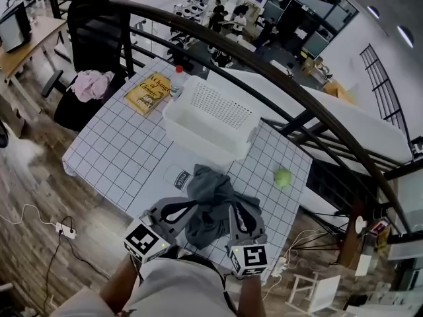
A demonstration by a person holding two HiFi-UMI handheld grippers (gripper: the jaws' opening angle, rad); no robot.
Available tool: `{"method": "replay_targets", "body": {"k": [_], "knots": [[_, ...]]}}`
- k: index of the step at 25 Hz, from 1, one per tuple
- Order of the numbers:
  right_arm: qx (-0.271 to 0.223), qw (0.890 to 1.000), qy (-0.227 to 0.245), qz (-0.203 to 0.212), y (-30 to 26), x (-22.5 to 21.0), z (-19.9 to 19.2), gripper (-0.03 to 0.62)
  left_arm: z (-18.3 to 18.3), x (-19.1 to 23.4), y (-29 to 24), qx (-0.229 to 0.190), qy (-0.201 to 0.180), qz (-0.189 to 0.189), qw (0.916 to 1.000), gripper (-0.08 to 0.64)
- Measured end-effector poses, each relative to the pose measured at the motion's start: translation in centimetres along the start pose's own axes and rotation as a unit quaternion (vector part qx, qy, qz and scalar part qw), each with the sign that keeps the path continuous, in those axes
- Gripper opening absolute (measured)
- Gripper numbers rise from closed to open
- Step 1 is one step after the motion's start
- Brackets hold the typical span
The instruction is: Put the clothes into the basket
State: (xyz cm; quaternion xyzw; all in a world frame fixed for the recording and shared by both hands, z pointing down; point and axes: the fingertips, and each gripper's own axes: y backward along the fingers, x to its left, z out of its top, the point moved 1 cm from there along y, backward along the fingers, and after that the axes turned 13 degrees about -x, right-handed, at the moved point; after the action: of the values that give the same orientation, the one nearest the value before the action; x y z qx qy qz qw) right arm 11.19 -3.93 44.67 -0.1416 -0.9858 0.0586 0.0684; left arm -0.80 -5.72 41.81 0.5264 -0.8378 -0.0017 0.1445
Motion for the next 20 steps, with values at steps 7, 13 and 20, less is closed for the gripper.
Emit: {"method": "replay_targets", "body": {"k": [7,13,20], "knots": [[0.088,0.996,0.002,0.008,-0.7,-1.5,-5.6,0.164,-1.7,0.4,-1.5,0.021,0.015,-0.015,0.9996,0.005],[0.139,0.99,0.004,0.02,-0.9,-2.3,-10.0,0.209,-3.3,0.5,-2.9,0.024,0.016,-0.014,0.9995,0.005],[0.212,0.975,-0.002,0.062,-1.0,-2.1,-16.1,0.288,-5.9,0.5,-4.1,0.056,0.02,-0.006,0.9982,0.005]]}}
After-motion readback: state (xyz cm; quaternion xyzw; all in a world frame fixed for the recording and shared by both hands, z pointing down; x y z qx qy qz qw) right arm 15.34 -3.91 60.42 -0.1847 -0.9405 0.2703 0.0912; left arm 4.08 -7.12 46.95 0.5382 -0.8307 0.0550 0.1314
